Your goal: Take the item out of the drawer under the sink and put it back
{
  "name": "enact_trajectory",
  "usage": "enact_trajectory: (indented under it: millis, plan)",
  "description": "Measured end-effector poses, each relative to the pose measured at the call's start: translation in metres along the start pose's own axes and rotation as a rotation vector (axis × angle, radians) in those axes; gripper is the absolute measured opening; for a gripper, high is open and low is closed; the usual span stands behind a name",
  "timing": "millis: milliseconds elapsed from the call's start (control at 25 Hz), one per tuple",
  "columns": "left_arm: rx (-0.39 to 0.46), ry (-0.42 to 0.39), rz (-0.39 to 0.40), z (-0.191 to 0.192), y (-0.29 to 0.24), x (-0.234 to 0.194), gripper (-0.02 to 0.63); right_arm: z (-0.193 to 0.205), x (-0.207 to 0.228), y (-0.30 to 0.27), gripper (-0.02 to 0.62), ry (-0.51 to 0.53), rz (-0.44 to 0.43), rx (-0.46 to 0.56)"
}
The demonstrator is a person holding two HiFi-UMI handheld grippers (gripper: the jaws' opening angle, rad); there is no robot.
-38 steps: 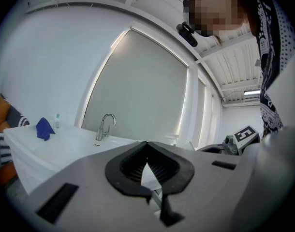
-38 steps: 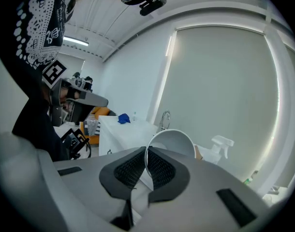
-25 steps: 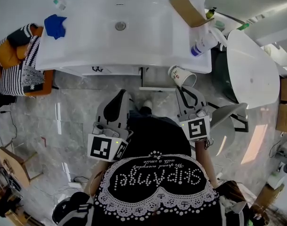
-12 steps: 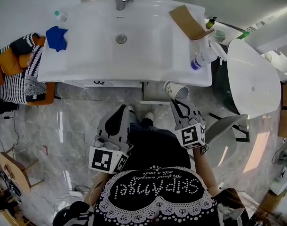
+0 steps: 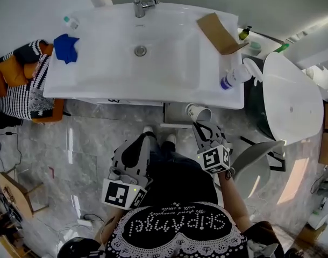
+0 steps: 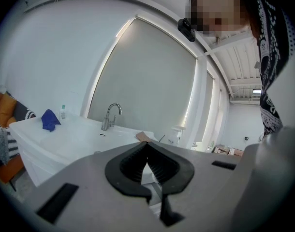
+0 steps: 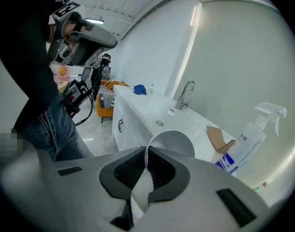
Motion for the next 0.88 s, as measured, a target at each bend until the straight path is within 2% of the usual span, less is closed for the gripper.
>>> enact_trajectory:
  millis: [240,880]
  plan:
    - [-0.035,-0.022,0.015,0.005,-0.002,0.000,0.003,0.010,-0.001,-0.010,0.028,0.025,-0.029,-0.027]
    - [-0.080,-0.020,-0.008,0.012,-0.001,0.012,0.003,0.051,-0.008,-0.046,0.028,0.083,-0.107,-0.114]
Point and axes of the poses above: the fingertips, and each gripper's own axes: y backward along the fingers, x to its right, z out of its underside, the point moved 9 cm from there along y, backward along the fingers, and after that the axes turned 6 degrees about -y, right-handed, at the moved point
